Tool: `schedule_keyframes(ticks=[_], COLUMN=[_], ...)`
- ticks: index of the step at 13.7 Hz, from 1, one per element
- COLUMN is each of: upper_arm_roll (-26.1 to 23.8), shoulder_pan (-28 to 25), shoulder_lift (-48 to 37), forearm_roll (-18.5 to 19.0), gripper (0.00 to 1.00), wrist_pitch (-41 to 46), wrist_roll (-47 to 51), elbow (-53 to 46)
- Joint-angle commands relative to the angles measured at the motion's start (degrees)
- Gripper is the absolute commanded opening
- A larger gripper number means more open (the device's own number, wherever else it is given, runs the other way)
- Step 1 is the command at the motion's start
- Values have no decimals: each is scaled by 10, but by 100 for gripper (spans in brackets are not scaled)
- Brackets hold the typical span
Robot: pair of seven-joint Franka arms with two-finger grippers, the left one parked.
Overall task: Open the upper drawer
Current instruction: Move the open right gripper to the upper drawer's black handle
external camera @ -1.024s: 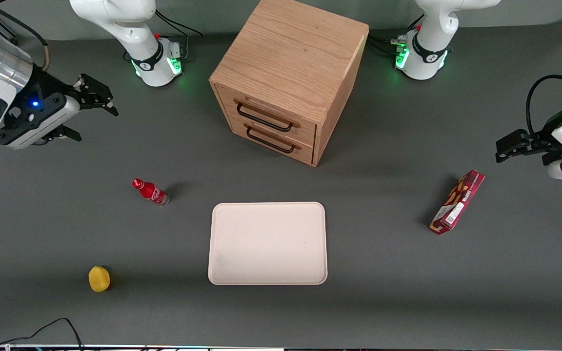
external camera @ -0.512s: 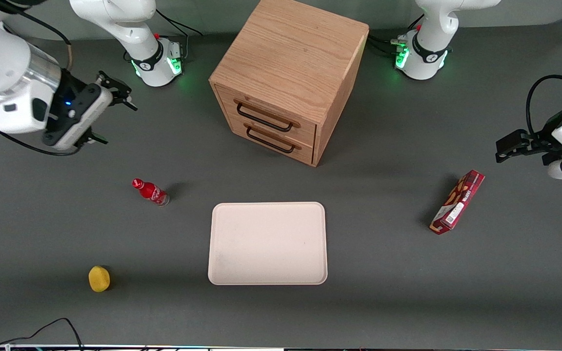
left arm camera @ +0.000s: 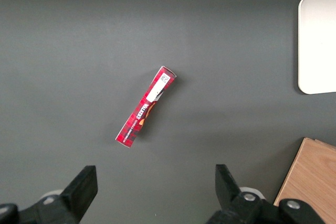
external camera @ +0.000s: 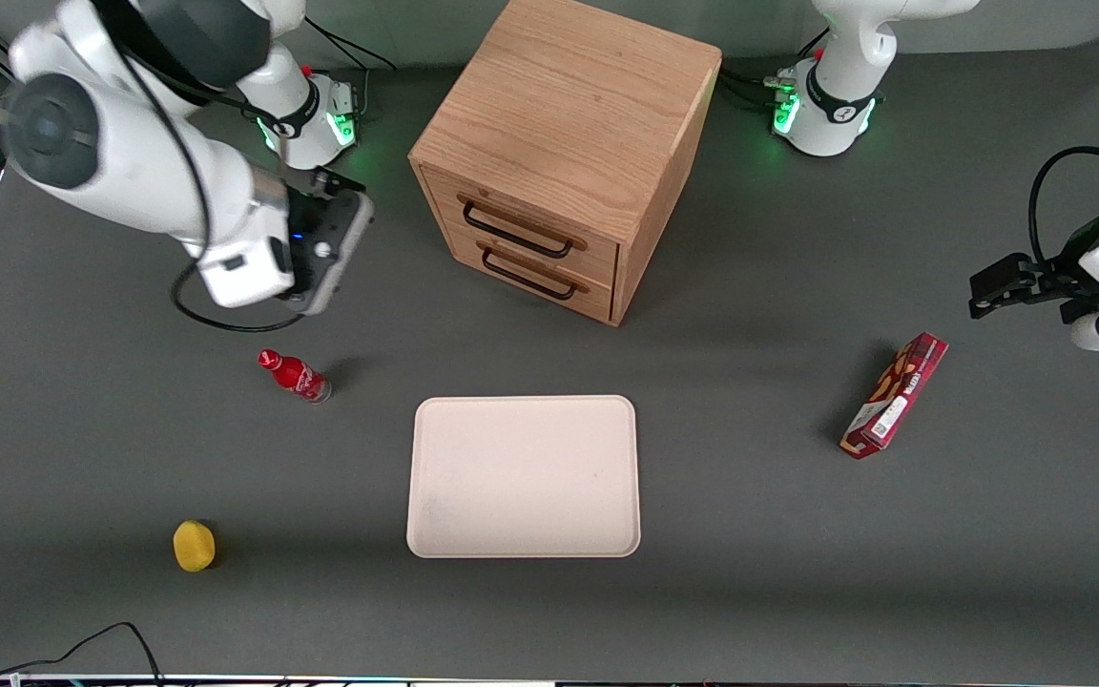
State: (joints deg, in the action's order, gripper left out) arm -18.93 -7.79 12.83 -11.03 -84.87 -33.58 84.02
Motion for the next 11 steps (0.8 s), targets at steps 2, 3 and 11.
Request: schedule_keyframes(ticks=[2,3,11], upper_arm_roll=[0,-2,-23], shoulder_pan=[-31,-42,-61], shoulder_lift=[4,8,40], forearm_roll=[-9,-9,-36], gripper=[100,100,100], wrist_pitch=[-35,-44,-129], wrist_roll=[7,10,9], elbow=[25,29,71])
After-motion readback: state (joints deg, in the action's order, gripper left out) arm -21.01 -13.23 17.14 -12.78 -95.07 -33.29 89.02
